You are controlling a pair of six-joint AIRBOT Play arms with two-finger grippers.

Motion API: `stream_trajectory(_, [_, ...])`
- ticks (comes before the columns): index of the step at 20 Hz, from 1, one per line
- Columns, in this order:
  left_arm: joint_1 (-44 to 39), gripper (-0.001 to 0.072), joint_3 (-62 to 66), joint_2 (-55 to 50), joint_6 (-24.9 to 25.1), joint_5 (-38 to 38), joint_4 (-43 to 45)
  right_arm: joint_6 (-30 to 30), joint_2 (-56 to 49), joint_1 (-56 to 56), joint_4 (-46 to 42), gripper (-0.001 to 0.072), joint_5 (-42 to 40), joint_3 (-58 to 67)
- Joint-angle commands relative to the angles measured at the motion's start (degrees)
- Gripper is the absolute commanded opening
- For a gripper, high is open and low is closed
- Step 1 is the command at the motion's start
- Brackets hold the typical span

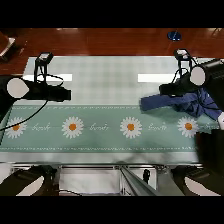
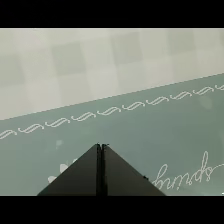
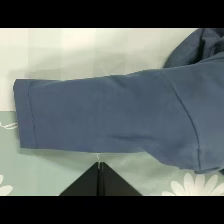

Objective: Fold the shirts.

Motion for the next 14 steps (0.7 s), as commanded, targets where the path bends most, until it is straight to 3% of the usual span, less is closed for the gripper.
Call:
stream_trajectory(1, [0.0, 0.0019, 0.0, 0.0, 0.0, 0.0, 0.0, 0.0, 0.0, 0.0, 0.0, 0.002, 0.0, 0.0])
stream_trajectory(10, [0.0, 0.0019, 0.0, 0.0, 0.0, 0.0, 0.0, 0.0, 0.0, 0.0, 0.0, 0.002, 0.0, 0.0])
stream_trajectory(14, [0.0, 0.0019, 0.0, 0.0, 0.0, 0.0, 0.0, 0.0, 0.0, 0.0, 0.0, 0.002, -4.0, 0.0])
